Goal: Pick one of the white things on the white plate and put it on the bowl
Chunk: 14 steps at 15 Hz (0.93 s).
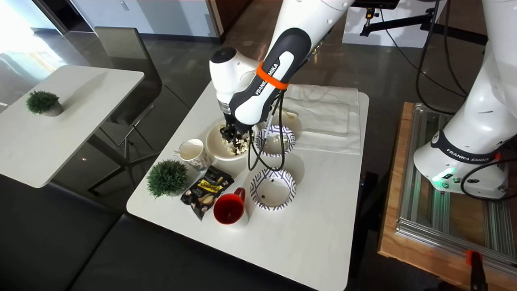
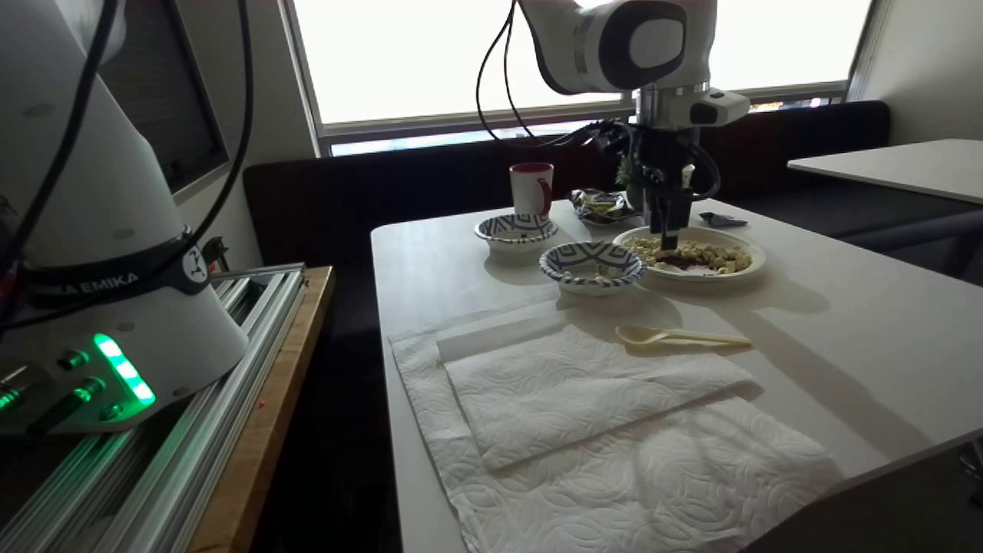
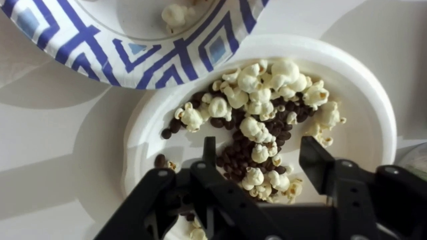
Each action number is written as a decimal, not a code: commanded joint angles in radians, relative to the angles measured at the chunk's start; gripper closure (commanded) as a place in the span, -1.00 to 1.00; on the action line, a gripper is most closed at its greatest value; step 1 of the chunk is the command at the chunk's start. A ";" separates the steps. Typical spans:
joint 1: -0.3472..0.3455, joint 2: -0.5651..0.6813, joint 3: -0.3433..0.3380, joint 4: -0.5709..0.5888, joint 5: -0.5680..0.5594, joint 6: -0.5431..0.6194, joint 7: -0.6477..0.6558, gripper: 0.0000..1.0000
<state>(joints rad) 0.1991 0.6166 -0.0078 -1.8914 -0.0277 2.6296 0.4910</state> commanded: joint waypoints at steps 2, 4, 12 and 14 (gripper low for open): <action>0.009 0.040 -0.006 0.038 0.027 0.023 -0.036 -0.04; 0.011 0.047 -0.009 0.044 0.025 0.021 -0.038 0.00; 0.026 0.056 -0.021 0.054 0.015 -0.014 -0.030 0.24; 0.030 0.057 -0.024 0.055 0.014 -0.028 -0.028 0.25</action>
<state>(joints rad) 0.2082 0.6541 -0.0136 -1.8683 -0.0272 2.6337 0.4755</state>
